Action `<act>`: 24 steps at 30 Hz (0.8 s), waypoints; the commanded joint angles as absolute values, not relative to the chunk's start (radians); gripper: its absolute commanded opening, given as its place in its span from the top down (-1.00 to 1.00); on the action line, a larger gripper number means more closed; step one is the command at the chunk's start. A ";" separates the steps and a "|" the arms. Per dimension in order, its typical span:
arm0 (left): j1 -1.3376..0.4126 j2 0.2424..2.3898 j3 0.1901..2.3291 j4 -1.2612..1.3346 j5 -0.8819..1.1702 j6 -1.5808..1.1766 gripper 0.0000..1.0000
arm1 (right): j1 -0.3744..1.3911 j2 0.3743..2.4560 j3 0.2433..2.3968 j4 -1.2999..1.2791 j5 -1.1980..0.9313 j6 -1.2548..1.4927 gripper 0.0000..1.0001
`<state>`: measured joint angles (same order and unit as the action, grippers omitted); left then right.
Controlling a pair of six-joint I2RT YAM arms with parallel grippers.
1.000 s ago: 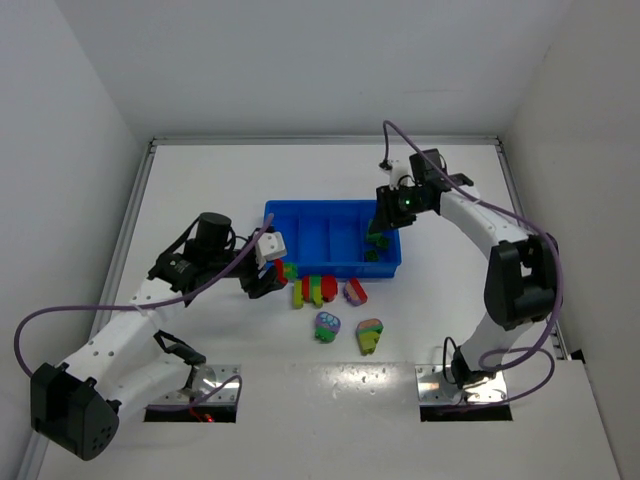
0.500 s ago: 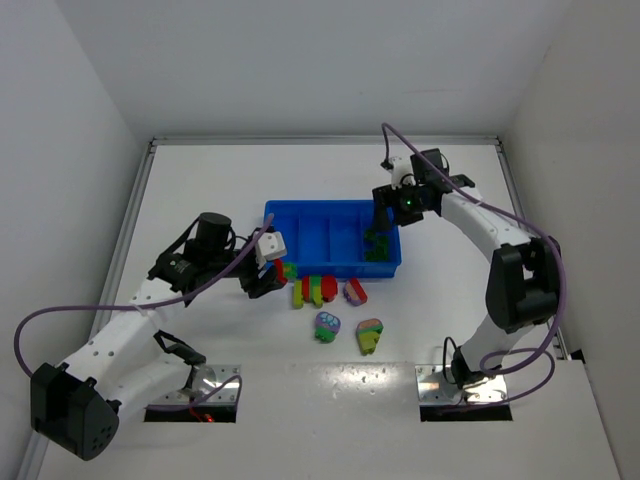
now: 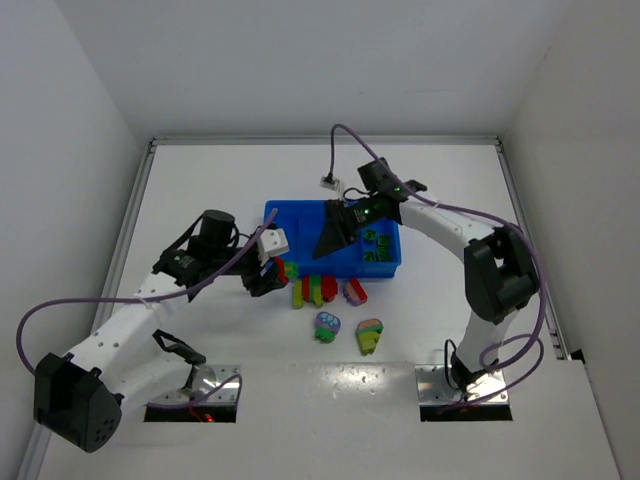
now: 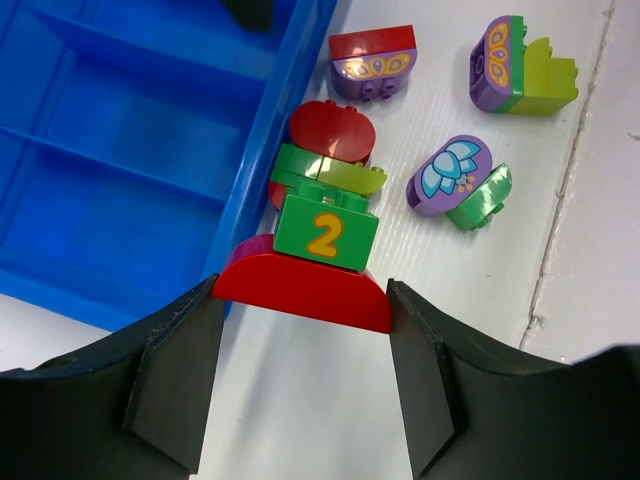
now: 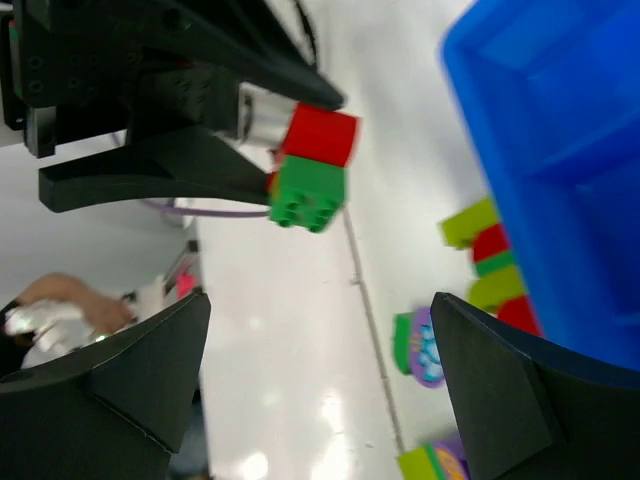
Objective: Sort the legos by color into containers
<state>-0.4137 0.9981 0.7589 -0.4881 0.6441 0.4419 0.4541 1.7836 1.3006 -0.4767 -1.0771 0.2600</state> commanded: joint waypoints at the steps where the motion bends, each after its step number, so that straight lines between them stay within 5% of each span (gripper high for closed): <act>1: -0.420 1.005 0.805 -0.454 0.669 0.425 0.46 | 0.495 1.804 1.353 -0.407 -1.171 0.322 -0.84; 18: -0.420 1.035 0.824 -0.445 0.678 0.416 0.46 | 0.624 1.947 1.482 -0.434 -1.172 0.331 -0.84; 21: -0.420 1.045 0.833 -0.445 0.678 0.416 0.46 | 0.644 1.965 1.491 -0.434 -1.163 0.322 -0.76; 24: -0.420 1.045 0.833 -0.445 0.678 0.416 0.46 | 0.644 1.974 1.491 -0.434 -1.163 0.322 -0.49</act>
